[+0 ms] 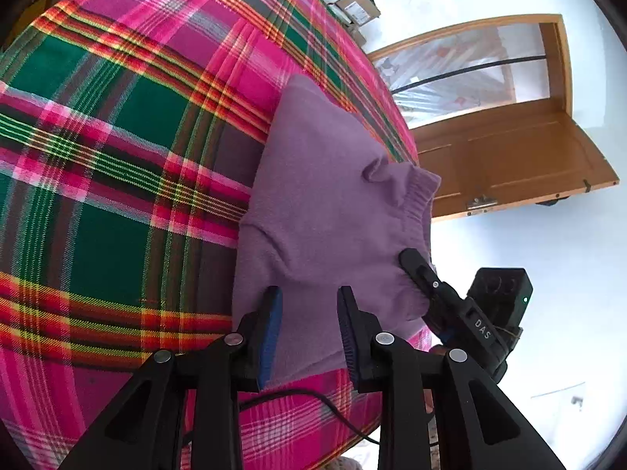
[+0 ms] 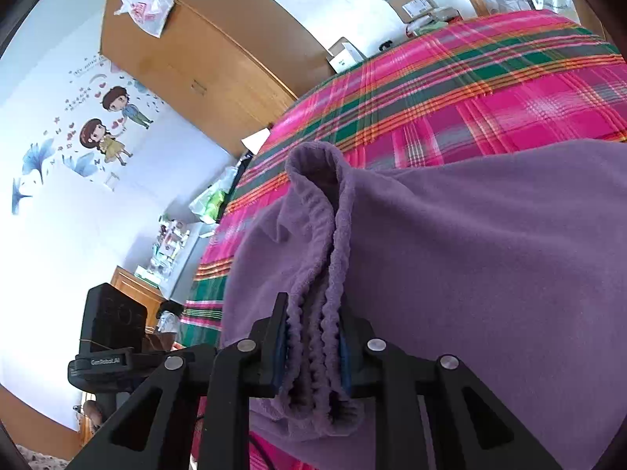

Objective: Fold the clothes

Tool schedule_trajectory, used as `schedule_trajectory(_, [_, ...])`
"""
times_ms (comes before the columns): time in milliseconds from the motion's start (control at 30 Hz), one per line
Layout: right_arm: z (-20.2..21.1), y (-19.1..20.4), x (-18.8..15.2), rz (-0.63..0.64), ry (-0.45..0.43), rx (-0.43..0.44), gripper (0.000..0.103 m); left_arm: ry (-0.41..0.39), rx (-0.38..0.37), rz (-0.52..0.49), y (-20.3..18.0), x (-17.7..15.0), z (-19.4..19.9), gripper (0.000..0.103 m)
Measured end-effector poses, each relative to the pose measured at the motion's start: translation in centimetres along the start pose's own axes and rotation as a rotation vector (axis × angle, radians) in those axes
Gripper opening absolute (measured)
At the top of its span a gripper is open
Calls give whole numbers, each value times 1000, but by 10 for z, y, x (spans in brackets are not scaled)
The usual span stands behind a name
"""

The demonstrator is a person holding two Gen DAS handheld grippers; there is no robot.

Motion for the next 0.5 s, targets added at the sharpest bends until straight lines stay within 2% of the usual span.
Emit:
schedule_trajectory(167, [22, 1, 8, -5, -58, 26, 21, -44, 4, -16, -4, 1, 10, 30])
schedule_trajectory(500, [44, -21, 14, -52, -103, -5, 21, -8, 19, -21, -16, 4, -11, 30])
Point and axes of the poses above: each gripper's, at about its wrist camera, not at the fingertips, and z roughly against the way its jaws point, y to its left, x to its top, the point moved 3 cm from there along -z, roughly the way its jaws point
